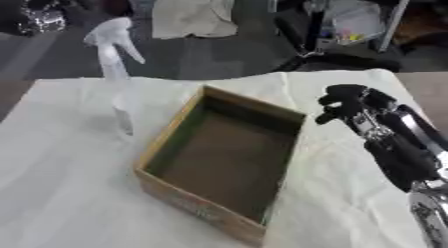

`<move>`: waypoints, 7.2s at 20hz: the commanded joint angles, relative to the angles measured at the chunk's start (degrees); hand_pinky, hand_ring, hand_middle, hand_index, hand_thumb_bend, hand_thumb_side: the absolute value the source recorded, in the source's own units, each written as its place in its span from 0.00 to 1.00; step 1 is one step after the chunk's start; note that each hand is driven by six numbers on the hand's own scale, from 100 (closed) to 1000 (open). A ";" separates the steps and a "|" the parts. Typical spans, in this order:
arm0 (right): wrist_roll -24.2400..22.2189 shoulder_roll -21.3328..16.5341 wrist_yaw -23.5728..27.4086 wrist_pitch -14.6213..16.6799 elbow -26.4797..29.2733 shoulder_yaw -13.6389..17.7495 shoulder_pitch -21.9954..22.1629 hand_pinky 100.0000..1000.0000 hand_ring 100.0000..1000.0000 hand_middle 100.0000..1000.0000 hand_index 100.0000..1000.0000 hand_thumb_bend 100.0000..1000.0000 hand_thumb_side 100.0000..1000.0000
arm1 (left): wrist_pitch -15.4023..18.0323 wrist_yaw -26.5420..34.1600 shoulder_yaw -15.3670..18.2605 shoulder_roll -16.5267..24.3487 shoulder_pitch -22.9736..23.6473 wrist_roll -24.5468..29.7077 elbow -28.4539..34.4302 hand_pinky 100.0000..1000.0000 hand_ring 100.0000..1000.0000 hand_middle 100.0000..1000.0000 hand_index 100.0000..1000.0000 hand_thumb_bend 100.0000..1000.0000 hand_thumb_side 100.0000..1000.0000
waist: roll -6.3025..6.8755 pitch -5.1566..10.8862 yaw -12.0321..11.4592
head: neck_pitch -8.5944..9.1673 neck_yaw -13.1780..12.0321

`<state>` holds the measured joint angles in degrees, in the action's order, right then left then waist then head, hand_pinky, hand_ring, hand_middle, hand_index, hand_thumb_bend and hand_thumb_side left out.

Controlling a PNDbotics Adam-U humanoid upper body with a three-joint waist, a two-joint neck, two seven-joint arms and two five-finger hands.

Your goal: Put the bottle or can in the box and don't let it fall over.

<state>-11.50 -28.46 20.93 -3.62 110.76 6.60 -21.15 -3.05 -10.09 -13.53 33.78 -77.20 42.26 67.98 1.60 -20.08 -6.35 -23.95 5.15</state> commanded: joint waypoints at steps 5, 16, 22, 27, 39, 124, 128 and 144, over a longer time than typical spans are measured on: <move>-0.31 -0.56 -0.38 0.00 0.59 0.17 -0.84 0.93 0.59 0.65 0.75 0.00 0.48 | 0.34 1.96 0.48 0.60 -1.43 0.41 0.63 1.00 0.75 0.81 0.82 0.00 0.54 | -0.04 0.52 0.17 | 0.72 -0.40; -0.49 -0.29 -0.56 -0.16 0.55 0.23 -0.83 0.93 0.59 0.65 0.74 0.00 0.49 | 0.13 1.75 0.37 0.32 -1.11 -0.41 0.38 1.00 0.75 0.82 0.82 0.00 0.52 | 0.09 -0.33 0.46 | 0.94 -0.74; -0.67 -0.25 -0.72 -0.22 0.59 0.27 -0.67 0.93 0.59 0.65 0.74 0.00 0.50 | 0.57 1.51 0.19 0.43 -1.27 -0.54 0.60 0.98 0.74 0.81 0.82 0.00 0.51 | 0.05 -0.70 0.41 | 1.04 -0.80; -0.77 -0.29 -0.92 -0.32 0.47 0.37 -0.30 0.93 0.59 0.65 0.74 0.00 0.50 | 0.59 2.13 1.10 1.29 -2.27 -0.74 1.59 0.98 0.74 0.81 0.81 0.00 0.49 | 0.03 -0.70 -0.47 | 0.54 -0.24; -0.71 -0.30 -1.31 -0.36 0.17 0.77 0.79 0.93 0.59 0.65 0.74 0.00 0.52 | 0.15 1.14 2.24 2.91 -3.05 -1.41 2.41 0.97 0.73 0.80 0.81 0.00 0.46 | 0.04 -0.41 -1.64 | -0.10 0.57; -2.97 1.60 -2.32 -2.04 -0.17 0.27 -0.13 0.94 0.58 0.65 0.74 0.00 0.60 | 3.66 1.17 2.99 0.19 -1.55 -6.63 -1.95 0.94 0.67 0.74 0.74 0.00 0.45 | 0.55 -4.29 1.51 | 4.49 -2.48; -3.09 1.63 -2.38 -2.14 -0.21 0.24 -0.05 0.94 0.58 0.65 0.74 0.00 0.61 | 3.34 1.63 2.97 0.15 -1.73 -6.58 -1.83 0.93 0.64 0.72 0.72 0.00 0.43 | 0.57 -4.24 1.39 | 4.33 -2.37; -3.29 2.10 -1.99 -2.49 0.03 0.38 -0.15 0.95 0.59 0.65 0.74 0.00 0.64 | 3.28 1.74 2.73 -0.09 -1.44 -6.01 -2.03 0.86 0.51 0.64 0.66 0.00 0.29 | 0.68 -4.38 1.56 | 4.50 -2.30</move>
<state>-14.67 -25.81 18.90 -6.09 110.03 6.64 -21.03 0.16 -8.60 -11.10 32.79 -77.64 36.16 65.40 2.34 -25.70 -4.78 -19.93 2.72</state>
